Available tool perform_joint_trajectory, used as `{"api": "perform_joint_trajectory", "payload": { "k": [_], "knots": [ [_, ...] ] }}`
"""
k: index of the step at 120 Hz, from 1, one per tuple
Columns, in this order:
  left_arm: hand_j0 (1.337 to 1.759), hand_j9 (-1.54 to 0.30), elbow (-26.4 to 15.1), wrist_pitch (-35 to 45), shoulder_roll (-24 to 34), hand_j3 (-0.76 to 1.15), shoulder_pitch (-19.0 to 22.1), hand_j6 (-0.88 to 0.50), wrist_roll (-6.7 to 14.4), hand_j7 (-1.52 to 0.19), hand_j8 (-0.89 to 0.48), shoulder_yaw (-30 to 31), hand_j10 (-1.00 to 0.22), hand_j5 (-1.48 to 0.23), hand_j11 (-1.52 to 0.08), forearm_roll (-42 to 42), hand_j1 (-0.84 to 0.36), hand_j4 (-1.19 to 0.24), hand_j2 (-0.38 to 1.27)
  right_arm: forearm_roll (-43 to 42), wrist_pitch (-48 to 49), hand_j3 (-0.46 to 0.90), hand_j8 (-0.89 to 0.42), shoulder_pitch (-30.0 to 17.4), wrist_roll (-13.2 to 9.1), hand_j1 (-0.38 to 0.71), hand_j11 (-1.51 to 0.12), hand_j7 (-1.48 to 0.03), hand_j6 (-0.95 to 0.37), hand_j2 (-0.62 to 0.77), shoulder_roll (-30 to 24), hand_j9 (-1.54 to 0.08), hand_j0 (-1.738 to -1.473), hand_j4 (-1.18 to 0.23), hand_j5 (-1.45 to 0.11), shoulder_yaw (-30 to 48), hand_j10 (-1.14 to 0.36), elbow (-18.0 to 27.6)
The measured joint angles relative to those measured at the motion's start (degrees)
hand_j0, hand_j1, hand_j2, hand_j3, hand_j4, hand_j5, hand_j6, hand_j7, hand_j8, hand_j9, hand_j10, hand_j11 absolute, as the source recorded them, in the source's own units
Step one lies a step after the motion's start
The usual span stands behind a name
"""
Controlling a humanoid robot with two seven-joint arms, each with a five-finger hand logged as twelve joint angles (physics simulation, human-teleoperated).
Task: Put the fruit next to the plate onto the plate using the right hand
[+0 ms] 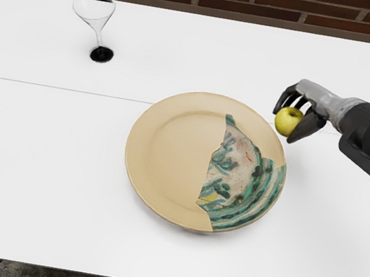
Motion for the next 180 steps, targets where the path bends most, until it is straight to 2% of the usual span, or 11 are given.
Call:
{"api": "perform_joint_trajectory", "payload": {
  "k": [60, 89, 118, 121, 129, 138, 148, 159, 170, 180],
  "knots": [
    [1.658, 0.0, 0.05, -0.01, 0.0, 0.0, 0.15, 0.0, 0.0, 0.0, 0.0, 0.0, 0.0, 0.0, 0.0, 0.03, 0.35, 0.0, 0.0, 7.64, -0.1, 0.0, -0.33, 7.05, 0.03, 0.27, -1.05, -1.0, -0.37, 0.21, 10.49, -1.05, -1.655, -0.58, -1.06, -0.09, -0.63, 0.02],
    [1.658, 0.0, 0.05, 0.0, 0.0, 0.0, 0.15, 0.0, 0.0, 0.0, 0.0, 0.0, 0.0, 0.0, 0.0, 0.03, 0.35, 0.0, 0.0, 8.06, -0.27, 0.0, -0.34, 5.97, -0.02, 0.25, -1.05, -1.01, -0.38, 0.19, 13.42, -1.05, -1.651, -0.6, -1.06, -0.46, -0.64, 0.0],
    [1.658, 0.0, 0.05, 0.0, 0.0, 0.0, 0.15, 0.0, 0.0, 0.0, 0.0, -0.01, 0.0, 0.0, 0.0, 0.03, 0.35, 0.0, 0.0, 7.98, -0.35, 0.0, -0.33, 4.21, -0.03, 0.24, -1.08, -1.04, -0.38, 0.17, 14.14, -1.08, -1.649, -0.6, -1.08, -0.73, -0.64, -0.01],
    [1.658, 0.0, 0.05, 0.0, 0.0, 0.0, 0.15, 0.0, 0.0, 0.0, 0.0, -0.01, 0.0, 0.0, 0.0, 0.03, 0.35, 0.0, 0.0, 7.94, -0.34, 0.0, -0.33, 4.21, -0.03, 0.23, -1.03, -1.0, -0.38, 0.15, 14.15, -1.04, -1.65, -0.58, -1.04, -0.72, -0.62, 0.0],
    [1.658, 0.0, 0.05, 0.0, 0.0, 0.0, 0.15, 0.0, 0.0, 0.0, 0.0, 0.0, 0.0, 0.0, 0.0, 0.03, 0.35, 0.0, 0.0, 7.89, -0.28, 0.0, -0.24, 4.8, -0.02, 0.07, -0.75, -0.72, -0.28, 0.11, 14.06, -0.75, -1.652, -0.42, -0.75, -0.42, -0.45, -0.01],
    [1.658, 0.0, 0.05, 0.0, 0.0, 0.0, 0.15, 0.0, 0.0, 0.0, 0.0, 0.0, 0.0, 0.0, 0.0, 0.03, 0.35, 0.0, 0.0, 7.91, -0.23, 0.0, -0.17, 5.24, -0.01, -0.06, -0.52, -0.5, -0.19, 0.08, 14.03, -0.52, -1.654, -0.29, -0.52, -0.23, -0.31, -0.01],
    [1.658, 0.0, 0.05, 0.0, 0.0, 0.0, 0.15, 0.0, 0.0, 0.0, 0.0, 0.01, 0.0, 0.0, 0.0, 0.03, 0.35, 0.0, 0.0, 7.93, -0.12, 0.0, -0.11, 5.6, 0.0, -0.16, -0.34, -0.33, -0.13, 0.05, 13.99, -0.35, -1.655, -0.19, -0.35, -0.12, -0.21, -0.01],
    [1.658, 0.0, 0.05, 0.0, 0.0, 0.0, 0.15, 0.0, 0.0, 0.0, 0.0, 0.0, 0.0, 0.0, 0.0, 0.03, 0.35, 0.0, 0.0, 8.98, 1.33, 0.0, -0.07, 5.54, 0.0, -0.23, -0.22, -0.21, -0.08, 0.03, 13.79, -0.22, -1.656, -0.12, -0.22, 0.95, -0.13, -0.01],
    [1.658, 0.0, 0.05, 0.0, 0.0, 0.0, 0.15, 0.0, 0.0, 0.0, 0.0, 0.01, 0.0, 0.0, 0.0, 0.04, 0.35, 0.0, 0.0, 14.78, 7.18, 0.0, -0.05, -0.28, 0.0, -0.27, -0.14, -0.14, -0.05, 0.02, 12.41, -0.14, -1.657, -0.08, -0.14, 8.9, -0.09, -0.06],
    [1.658, 0.0, 0.05, 0.0, 0.0, 0.0, 0.15, 0.0, 0.0, 0.0, 0.0, 0.04, 0.0, 0.0, 0.0, 0.08, 0.35, 0.0, 0.0, 20.32, 19.55, 0.0, -0.03, -11.18, 0.0, -0.3, -0.09, -0.09, -0.04, 0.01, 10.5, -0.09, -1.657, -0.05, -0.09, 22.85, -0.06, -0.75]
  ]
}}
